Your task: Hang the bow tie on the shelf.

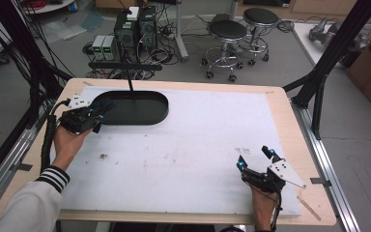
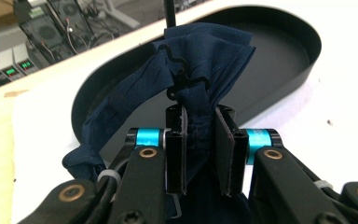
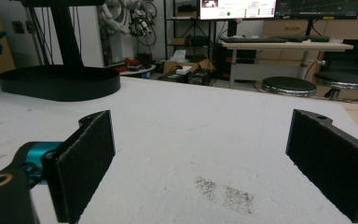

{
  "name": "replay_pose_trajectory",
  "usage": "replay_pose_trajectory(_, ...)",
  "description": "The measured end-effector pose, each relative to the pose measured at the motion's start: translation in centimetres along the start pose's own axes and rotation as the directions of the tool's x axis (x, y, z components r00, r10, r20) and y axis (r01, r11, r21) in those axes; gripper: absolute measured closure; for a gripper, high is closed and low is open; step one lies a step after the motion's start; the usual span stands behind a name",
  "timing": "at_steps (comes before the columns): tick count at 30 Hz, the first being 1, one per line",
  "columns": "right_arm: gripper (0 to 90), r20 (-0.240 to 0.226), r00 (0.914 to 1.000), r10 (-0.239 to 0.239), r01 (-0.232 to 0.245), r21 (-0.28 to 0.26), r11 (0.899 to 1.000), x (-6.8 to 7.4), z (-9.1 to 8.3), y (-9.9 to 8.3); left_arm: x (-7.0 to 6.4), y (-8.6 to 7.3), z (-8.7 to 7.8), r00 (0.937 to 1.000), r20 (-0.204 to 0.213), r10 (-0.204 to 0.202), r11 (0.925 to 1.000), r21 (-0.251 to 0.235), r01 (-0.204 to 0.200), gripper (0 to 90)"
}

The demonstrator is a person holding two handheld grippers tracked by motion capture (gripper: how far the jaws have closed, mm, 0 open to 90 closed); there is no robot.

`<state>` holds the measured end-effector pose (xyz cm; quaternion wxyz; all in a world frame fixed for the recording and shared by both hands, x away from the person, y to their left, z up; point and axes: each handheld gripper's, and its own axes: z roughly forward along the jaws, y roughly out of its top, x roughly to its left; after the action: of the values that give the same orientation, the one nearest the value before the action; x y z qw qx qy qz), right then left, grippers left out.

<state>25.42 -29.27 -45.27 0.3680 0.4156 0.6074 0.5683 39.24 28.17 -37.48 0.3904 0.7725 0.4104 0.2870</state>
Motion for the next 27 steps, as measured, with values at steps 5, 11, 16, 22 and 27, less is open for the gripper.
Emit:
replay_pose_trajectory(5, 6.9, 0.000, 1.0000, 0.001, -0.001, 0.001, 1.000, 0.01, 0.01, 0.00, -0.06, 0.35, -0.47, 0.9999, -0.013, 0.005, 0.9943, -0.106, -0.006, 75.5)
replay_pose_trajectory(11, 6.9, -0.001, 1.0000, -0.006, 0.006, 0.001, 1.000, -0.04, 0.05, 0.02, -0.14, 0.77, -0.65, 0.9995, -0.030, 0.004, 0.9832, -0.182, -0.010, 75.5)
replay_pose_trajectory(16, 6.9, -0.002, 1.0000, -0.007, 0.007, 0.001, 1.000, -0.04, 0.07, 0.03, -0.23, 0.97, -0.26, 0.9998, -0.019, -0.004, 0.9711, -0.239, -0.001, 75.5)
replay_pose_trajectory(22, 6.9, -0.003, 1.0000, -0.002, 0.002, 0.005, 1.000, 0.03, 0.05, 0.02, -0.21, 1.00, 0.08, 0.9998, 0.008, -0.020, 0.9617, -0.273, 0.021, 75.5)
replay_pose_trajectory(27, 6.9, -0.004, 1.0000, -0.004, 0.004, 0.004, 1.000, -0.01, 0.07, 0.03, 0.21, 1.05, 0.01, 0.9991, 0.008, -0.042, 0.9446, -0.326, 0.042, 75.5)
